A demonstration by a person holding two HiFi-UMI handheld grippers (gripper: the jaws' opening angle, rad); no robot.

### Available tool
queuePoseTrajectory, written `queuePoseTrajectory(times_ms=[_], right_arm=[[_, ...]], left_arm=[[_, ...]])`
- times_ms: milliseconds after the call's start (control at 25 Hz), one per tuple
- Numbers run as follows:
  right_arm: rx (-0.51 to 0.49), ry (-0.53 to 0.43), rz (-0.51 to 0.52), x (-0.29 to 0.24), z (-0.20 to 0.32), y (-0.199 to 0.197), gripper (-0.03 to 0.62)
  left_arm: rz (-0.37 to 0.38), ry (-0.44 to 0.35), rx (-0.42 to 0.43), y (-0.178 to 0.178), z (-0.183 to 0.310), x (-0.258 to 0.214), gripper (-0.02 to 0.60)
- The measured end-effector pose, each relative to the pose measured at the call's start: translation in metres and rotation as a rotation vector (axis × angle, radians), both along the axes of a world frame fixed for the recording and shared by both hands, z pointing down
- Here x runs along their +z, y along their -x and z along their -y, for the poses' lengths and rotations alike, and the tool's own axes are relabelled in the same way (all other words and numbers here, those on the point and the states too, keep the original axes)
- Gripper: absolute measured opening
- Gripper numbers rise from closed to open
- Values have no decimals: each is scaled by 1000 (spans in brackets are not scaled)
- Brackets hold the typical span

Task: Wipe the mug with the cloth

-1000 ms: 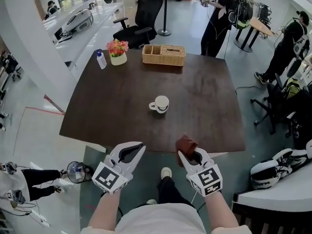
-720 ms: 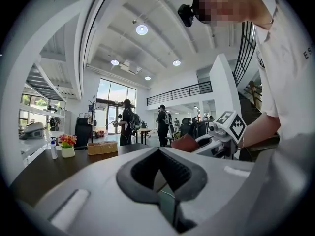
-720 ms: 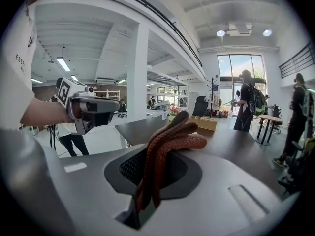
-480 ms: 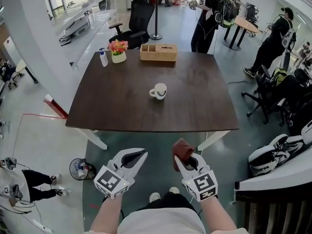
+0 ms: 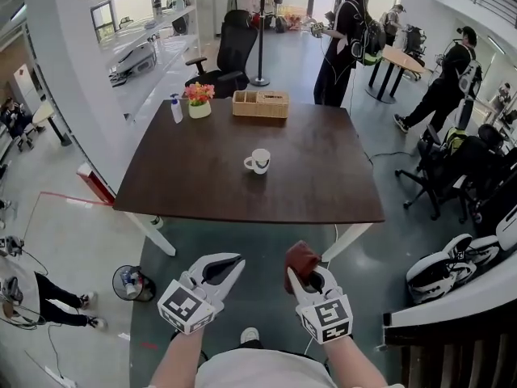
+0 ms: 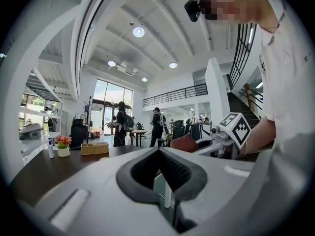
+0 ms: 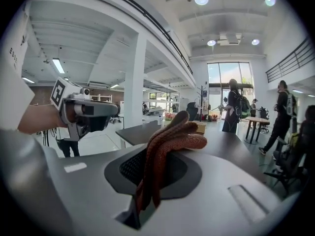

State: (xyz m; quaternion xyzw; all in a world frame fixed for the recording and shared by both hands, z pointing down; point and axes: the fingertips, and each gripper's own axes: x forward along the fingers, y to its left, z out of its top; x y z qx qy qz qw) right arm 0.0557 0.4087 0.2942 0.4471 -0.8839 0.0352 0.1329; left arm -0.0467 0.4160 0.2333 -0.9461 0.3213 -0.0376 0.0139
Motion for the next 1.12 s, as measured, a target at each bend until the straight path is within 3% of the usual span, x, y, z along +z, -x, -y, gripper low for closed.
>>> queuePoseTrajectory(times_ms=[360,1120], right_arm=[[-28,-31,19,-7,-22,-18,75],[-17,-40,22,-18,-33,-24,72]], left_arm=[[20,12,-2,-24,-19,7,0],[12,-4,8,-32,-28,-3,0]])
